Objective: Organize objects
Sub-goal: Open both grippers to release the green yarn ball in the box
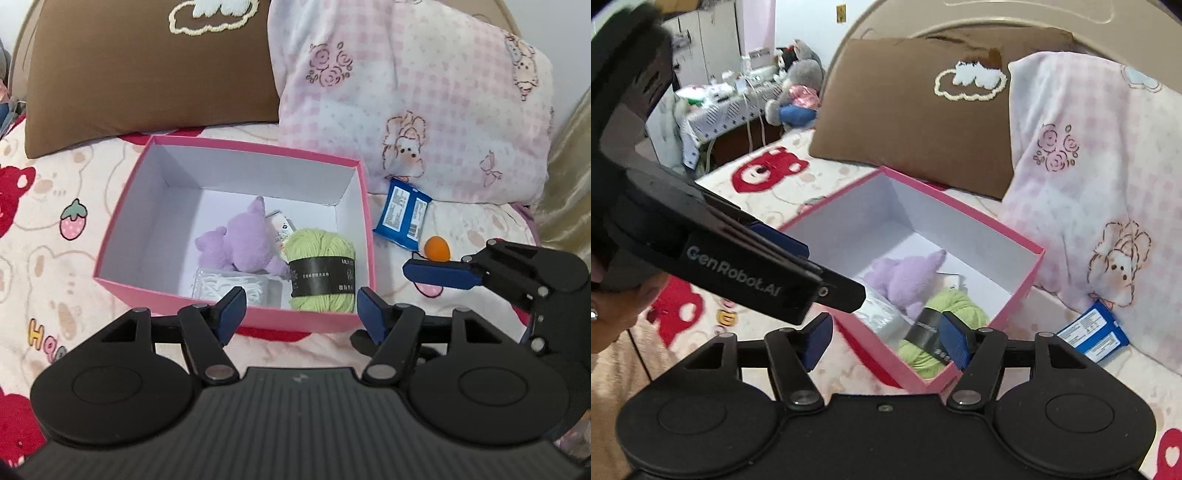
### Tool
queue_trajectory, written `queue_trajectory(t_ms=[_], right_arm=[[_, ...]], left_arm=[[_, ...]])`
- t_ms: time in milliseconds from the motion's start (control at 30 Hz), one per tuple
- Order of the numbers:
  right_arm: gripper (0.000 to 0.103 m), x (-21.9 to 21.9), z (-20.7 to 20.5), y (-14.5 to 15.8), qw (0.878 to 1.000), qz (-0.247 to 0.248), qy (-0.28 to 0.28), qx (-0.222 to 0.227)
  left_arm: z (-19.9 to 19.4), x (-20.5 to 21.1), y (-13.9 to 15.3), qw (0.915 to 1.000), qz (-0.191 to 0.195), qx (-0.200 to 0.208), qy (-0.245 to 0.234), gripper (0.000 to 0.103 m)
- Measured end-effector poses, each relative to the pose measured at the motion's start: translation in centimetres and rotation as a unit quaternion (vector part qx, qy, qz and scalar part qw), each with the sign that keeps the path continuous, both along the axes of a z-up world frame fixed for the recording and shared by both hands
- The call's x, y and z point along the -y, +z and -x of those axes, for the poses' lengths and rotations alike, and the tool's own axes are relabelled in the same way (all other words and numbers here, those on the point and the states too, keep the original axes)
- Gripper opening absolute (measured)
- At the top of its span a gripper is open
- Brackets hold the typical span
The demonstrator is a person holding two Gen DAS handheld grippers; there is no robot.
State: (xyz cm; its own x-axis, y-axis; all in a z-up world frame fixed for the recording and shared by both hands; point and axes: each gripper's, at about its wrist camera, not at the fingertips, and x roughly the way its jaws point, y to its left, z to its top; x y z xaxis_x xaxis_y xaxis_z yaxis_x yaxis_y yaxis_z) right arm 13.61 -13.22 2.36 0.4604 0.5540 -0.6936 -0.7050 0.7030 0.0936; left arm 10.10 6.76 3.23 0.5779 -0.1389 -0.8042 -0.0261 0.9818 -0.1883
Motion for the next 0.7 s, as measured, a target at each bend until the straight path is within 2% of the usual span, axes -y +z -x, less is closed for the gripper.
queue_trajectory(t_ms=[100, 200, 267, 367, 533, 600, 700], right_arm=[[0.074, 0.8, 1.1, 1.4, 1.000, -0.011, 0.010, -0.003], [0.074, 1.4, 2.5, 2.7, 1.000, -0.001, 0.019, 0.005], [0.074, 2.0, 3.3, 3.6, 1.000, 0.000, 0.023, 0.011], [0.074, 2.9, 4.1, 4.8, 1.000, -0.005, 0.025, 0.004], [0.075, 4.7, 5.7, 6.1, 1.000, 0.002, 0.028, 0.004], [0.077, 5.4, 6.3, 6.4, 0.999, 0.013, 0.029, 0.009], [0.083, 6.7, 7.3, 6.8, 0.999, 0.031, 0.026, 0.024]], left_arm=[[1.3, -0.1, 1.4, 1.0000, 0.002, -0.002, 0.003, 0.066], [2.4, -0.1, 2.6, 0.9988, 0.046, -0.012, -0.014, 0.066], [3.2, 0.4, 3.4, 0.9977, 0.061, -0.020, -0.024, 0.066], [4.7, 1.7, 4.7, 0.9985, 0.044, -0.008, -0.032, 0.066], [6.4, 3.8, 6.2, 0.9981, 0.039, -0.003, -0.047, 0.067], [6.9, 4.6, 6.5, 0.9976, 0.036, -0.001, -0.058, 0.074], [7.4, 6.0, 6.7, 0.9964, 0.040, -0.002, -0.075, 0.076]])
